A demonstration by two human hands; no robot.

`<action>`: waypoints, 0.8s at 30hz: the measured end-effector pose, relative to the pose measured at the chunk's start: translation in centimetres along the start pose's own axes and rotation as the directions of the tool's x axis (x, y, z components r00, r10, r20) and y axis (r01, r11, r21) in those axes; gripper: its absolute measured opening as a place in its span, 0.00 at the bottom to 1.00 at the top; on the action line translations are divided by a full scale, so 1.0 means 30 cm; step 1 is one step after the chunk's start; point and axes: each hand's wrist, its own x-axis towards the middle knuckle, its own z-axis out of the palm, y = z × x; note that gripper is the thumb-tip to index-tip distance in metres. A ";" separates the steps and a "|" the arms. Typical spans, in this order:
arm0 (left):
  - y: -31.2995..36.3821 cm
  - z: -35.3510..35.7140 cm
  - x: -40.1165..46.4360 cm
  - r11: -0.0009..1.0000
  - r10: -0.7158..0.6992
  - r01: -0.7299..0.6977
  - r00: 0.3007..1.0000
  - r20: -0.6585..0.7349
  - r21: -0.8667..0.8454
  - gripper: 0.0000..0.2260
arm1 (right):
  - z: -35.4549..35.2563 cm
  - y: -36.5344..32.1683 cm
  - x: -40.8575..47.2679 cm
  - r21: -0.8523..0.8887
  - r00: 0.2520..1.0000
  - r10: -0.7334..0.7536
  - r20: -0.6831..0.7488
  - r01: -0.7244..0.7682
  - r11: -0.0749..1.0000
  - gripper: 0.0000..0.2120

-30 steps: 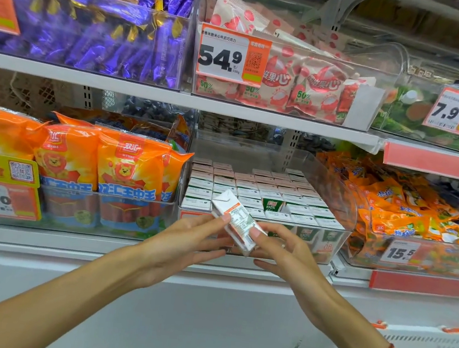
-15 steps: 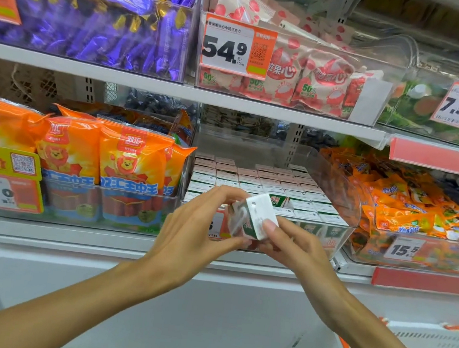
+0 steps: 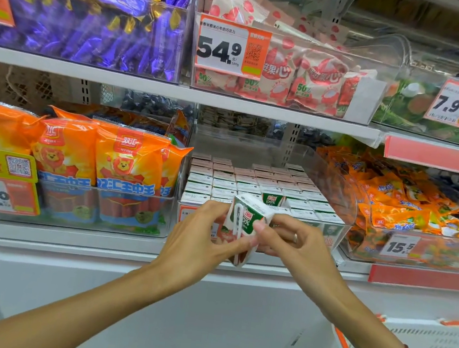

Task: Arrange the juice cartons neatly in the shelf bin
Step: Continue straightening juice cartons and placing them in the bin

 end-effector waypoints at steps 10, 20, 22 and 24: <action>-0.049 -0.078 0.022 0.987 0.158 -0.158 0.987 0.034 -0.004 0.16 | -0.068 0.031 0.000 -0.328 0.962 -0.263 0.067 0.270 0.905 0.24; -0.002 -0.054 0.011 0.965 0.032 -0.006 0.995 0.095 -0.263 0.18 | -0.048 0.023 0.001 -0.142 0.968 -0.233 -0.097 0.218 0.965 0.21; 0.014 -0.046 0.016 0.929 -0.045 0.082 0.993 0.111 -0.362 0.20 | -0.044 0.024 0.004 -0.105 0.980 -0.190 -0.064 0.183 0.977 0.23; 0.025 -0.046 0.020 0.870 -0.107 0.148 0.988 0.112 -0.470 0.21 | -0.033 0.022 0.003 -0.108 0.986 -0.162 0.033 0.164 0.980 0.26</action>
